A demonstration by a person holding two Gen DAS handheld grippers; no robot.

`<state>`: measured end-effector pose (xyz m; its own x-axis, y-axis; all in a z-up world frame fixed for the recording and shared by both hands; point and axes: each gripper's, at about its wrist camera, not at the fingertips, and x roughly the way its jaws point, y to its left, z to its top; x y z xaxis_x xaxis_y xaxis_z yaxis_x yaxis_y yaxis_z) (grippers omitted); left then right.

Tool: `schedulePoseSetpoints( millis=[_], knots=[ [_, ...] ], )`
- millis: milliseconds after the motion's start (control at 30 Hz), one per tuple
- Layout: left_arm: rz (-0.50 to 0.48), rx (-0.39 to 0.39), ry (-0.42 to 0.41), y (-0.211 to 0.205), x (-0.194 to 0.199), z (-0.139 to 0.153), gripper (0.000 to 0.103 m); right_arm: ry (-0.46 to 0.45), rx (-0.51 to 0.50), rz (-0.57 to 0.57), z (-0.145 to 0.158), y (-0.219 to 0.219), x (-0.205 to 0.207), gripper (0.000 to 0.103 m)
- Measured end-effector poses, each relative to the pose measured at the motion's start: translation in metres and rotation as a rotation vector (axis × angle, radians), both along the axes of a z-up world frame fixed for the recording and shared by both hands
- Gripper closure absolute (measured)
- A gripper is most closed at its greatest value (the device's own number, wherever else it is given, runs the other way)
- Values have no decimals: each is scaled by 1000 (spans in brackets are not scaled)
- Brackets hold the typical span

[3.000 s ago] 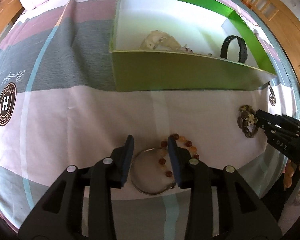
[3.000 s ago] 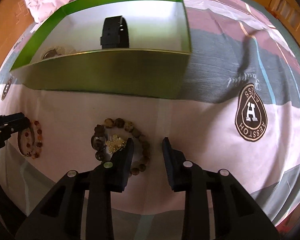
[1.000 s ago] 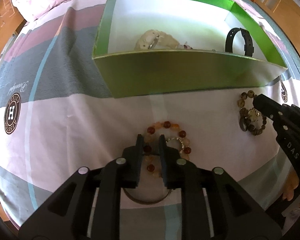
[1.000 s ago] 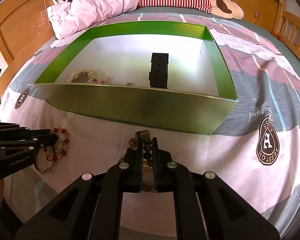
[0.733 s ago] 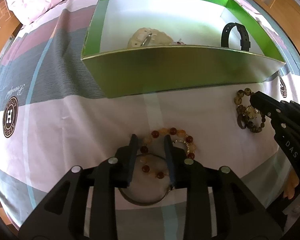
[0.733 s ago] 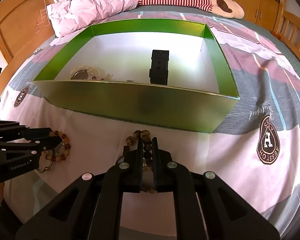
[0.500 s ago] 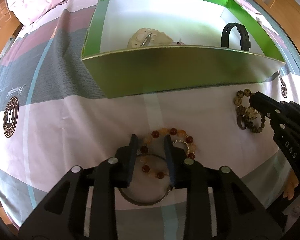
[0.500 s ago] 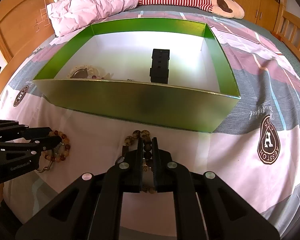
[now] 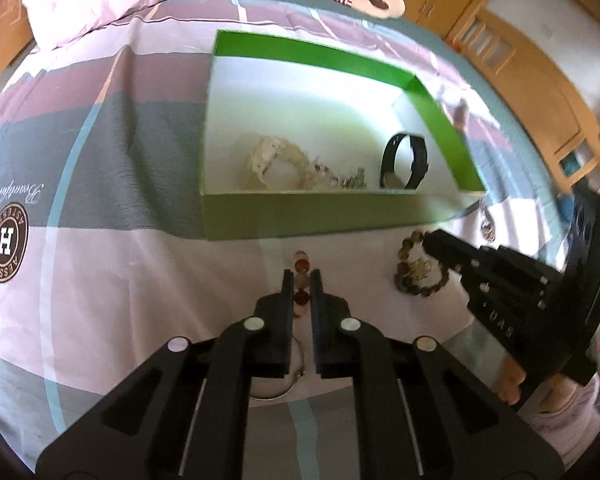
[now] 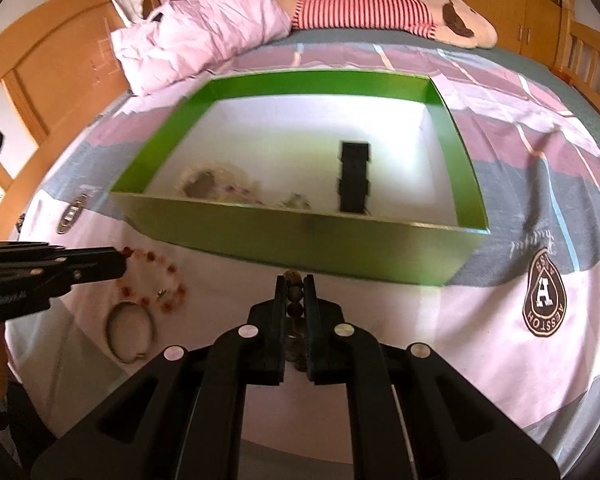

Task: Organize jewelry
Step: 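Lift the red-amber bracelet with the left tool while the right tool reopens over the brown bracelet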

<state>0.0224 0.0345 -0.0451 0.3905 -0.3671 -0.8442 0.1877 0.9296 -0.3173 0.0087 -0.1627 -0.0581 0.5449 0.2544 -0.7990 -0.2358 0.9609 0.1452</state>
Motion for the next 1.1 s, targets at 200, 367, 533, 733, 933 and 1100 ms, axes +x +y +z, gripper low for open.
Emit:
schedulePoseSetpoints(
  millis=[200,367,533,733,933,1100],
  knots=[
    [28,-40,-49,10,-5,16,96,-31,42,-11,14,-7,-4,95],
    [24,-21,-48,8,-2,14,96,-27,47,-27,21,-19,2,95],
    [12,22,-25,-1,0,4,95,96,-10,62,-6,1,4,93],
    [1,46,-13,-7,0,-3,95,117,-88,188,-24,36,-7,85],
    [-2,62,-4,-11,0,-8,95,178,-128,207,-41,45,-10,70],
    [-11,71,-6,-16,-1,-9,95,157,-169,236,-45,53,-15,82]
  ],
)
